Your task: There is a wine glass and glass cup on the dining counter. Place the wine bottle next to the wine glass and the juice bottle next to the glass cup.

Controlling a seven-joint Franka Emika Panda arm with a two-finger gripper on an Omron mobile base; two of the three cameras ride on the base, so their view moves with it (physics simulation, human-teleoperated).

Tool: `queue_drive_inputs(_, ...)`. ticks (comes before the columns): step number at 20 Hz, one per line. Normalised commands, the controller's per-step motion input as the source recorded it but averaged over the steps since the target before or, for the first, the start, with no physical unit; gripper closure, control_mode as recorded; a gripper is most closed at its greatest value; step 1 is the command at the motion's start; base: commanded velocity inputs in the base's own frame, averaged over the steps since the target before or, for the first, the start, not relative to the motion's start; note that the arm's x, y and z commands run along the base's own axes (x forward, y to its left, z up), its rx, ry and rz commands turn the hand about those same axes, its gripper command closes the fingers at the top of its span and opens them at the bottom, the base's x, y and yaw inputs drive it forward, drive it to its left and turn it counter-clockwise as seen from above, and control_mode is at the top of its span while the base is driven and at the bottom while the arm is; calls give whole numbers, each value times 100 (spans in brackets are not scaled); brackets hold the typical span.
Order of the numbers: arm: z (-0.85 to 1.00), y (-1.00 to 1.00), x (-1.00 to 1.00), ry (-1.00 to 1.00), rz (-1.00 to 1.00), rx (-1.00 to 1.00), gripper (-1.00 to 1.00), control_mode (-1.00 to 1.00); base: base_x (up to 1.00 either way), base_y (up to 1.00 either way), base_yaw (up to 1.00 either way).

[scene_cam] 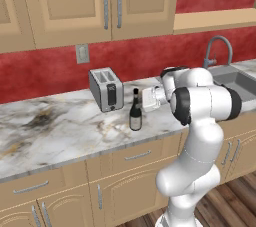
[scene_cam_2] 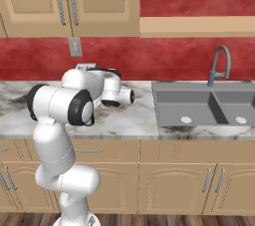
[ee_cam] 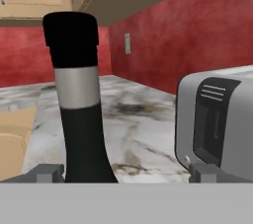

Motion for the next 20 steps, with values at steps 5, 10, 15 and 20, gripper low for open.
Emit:
queue_drive_inputs(5, -2, 16, 0, 0, 0, 0, -100, -100, 0, 0, 0)
queue_drive_inputs(10, -2, 16, 0, 0, 0, 0, -100, -100, 0, 0, 0)
queue_drive_inputs(15, -5, 3, -1, 4, 0, 1, -100, -100, 0, 0, 0)
queue_drive_inputs(20, -6, 5, -3, 7, 0, 2, -100, -100, 0, 0, 0)
